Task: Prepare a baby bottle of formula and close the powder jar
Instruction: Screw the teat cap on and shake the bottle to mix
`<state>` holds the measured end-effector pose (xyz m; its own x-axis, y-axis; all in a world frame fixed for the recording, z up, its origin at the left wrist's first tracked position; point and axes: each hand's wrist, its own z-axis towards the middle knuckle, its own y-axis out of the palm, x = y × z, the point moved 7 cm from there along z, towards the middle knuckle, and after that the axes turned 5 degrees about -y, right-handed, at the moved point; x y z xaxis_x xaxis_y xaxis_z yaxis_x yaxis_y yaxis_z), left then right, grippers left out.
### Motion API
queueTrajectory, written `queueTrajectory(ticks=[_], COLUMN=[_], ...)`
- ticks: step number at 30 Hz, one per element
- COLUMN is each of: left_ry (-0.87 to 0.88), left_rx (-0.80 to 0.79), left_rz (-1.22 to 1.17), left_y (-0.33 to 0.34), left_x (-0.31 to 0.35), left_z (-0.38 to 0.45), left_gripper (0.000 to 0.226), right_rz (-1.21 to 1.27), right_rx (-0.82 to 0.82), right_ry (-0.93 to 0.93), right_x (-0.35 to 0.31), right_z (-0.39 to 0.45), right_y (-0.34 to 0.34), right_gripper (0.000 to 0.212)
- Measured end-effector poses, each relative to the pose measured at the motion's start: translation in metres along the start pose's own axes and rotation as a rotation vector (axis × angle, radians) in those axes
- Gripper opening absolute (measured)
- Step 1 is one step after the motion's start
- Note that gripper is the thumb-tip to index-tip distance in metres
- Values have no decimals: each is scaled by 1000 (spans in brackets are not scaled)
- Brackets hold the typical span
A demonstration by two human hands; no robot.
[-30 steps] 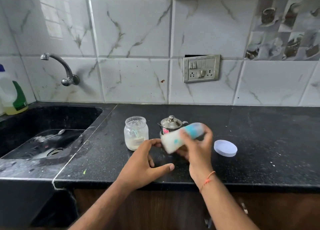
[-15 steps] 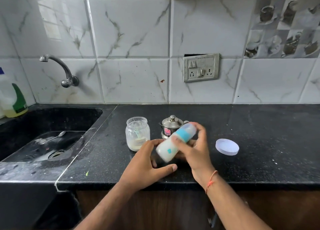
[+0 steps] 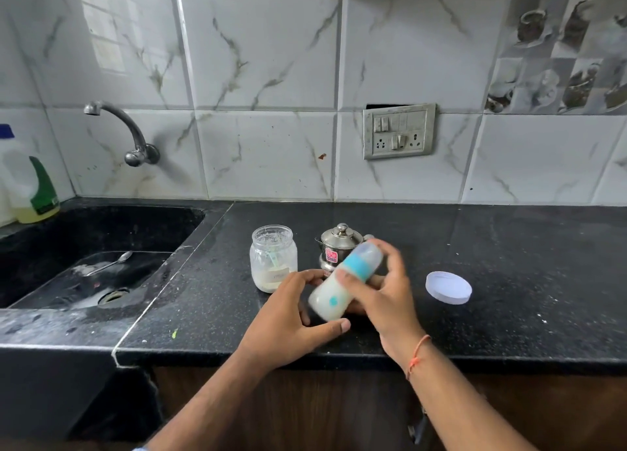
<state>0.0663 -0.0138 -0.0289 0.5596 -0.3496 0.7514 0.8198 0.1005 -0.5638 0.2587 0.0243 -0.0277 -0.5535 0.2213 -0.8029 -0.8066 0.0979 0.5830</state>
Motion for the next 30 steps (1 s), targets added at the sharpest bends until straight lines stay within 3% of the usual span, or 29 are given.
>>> queueTrajectory(ticks=[2, 4, 7, 9, 11, 15, 19, 21, 25, 30], left_ry=[-5, -6, 11, 2, -10, -18, -30, -22, -12, -36], left_rx=[-2, -4, -1, 2, -5, -7, -40, -36, -43, -30], left_rz=[5, 7, 18, 2, -1, 15, -24, -11, -21, -39], left_y=[0, 1, 1, -1, 2, 2, 4, 4, 4, 5], left_x=[-1, -1, 1, -1, -2, -1, -2, -2, -2, -8], left_z=[1, 0, 0, 2, 0, 0, 1, 1, 2, 4], left_gripper=[88, 89, 85, 84, 87, 89, 93, 93, 86, 66], right_rz=[64, 155, -110, -85, 111, -239, 136, 65, -314, -381], right_rx=[177, 259, -52, 75, 264, -60, 260, 173, -235, -231], right_ry=[-185, -192, -61, -146, -190, -99, -177, -136, -71, -84], right_x=[-17, -19, -3, -15, -23, -6, -25, -24, -2, -2], right_z=[-1, 4, -4, -3, 1, -6, -2, -2, -15, -16], right_y=[-14, -24, 0, -6, -26, 0, -22, -17, 11, 15], right_gripper=[61, 57, 60, 59, 54, 56, 59, 60, 68, 53])
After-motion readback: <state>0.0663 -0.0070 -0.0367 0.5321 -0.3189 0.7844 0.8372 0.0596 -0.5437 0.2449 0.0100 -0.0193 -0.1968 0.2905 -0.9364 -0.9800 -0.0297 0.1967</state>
